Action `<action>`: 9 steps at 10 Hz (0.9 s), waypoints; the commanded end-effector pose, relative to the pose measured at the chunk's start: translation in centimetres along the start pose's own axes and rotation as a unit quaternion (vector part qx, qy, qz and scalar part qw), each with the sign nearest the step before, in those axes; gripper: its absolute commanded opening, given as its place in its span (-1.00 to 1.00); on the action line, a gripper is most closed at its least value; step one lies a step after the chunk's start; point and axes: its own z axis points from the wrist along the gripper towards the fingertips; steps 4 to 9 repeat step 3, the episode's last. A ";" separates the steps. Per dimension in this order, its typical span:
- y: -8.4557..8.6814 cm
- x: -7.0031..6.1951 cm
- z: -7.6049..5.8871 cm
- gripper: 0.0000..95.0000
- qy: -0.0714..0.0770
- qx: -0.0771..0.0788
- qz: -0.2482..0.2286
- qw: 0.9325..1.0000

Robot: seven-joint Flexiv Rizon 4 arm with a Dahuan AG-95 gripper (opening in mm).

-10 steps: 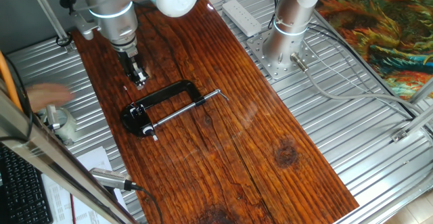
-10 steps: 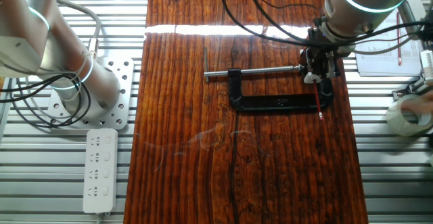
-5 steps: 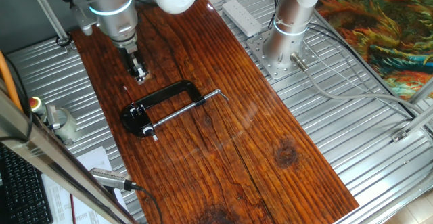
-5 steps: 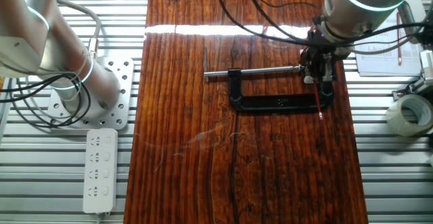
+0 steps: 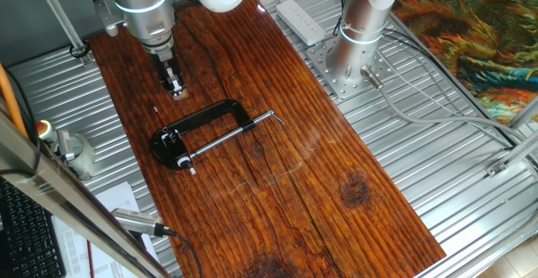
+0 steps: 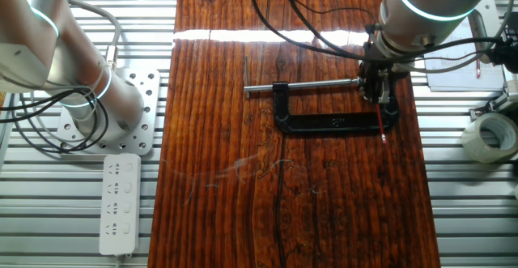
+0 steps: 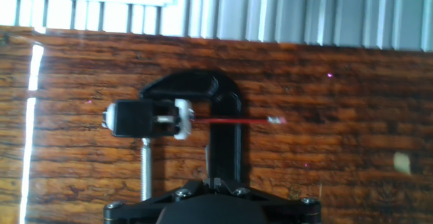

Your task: Insert the pencil into the pencil sharpener

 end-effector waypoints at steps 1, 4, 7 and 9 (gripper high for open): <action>0.0 0.0 0.0 -1.00 -0.003 0.000 0.001 1.000; 0.0 0.0 0.0 -1.00 -0.003 0.000 0.001 1.000; 0.0 0.0 0.0 -1.00 -0.003 0.000 0.001 1.000; 0.0 0.0 0.0 -1.00 -0.003 0.000 0.001 1.000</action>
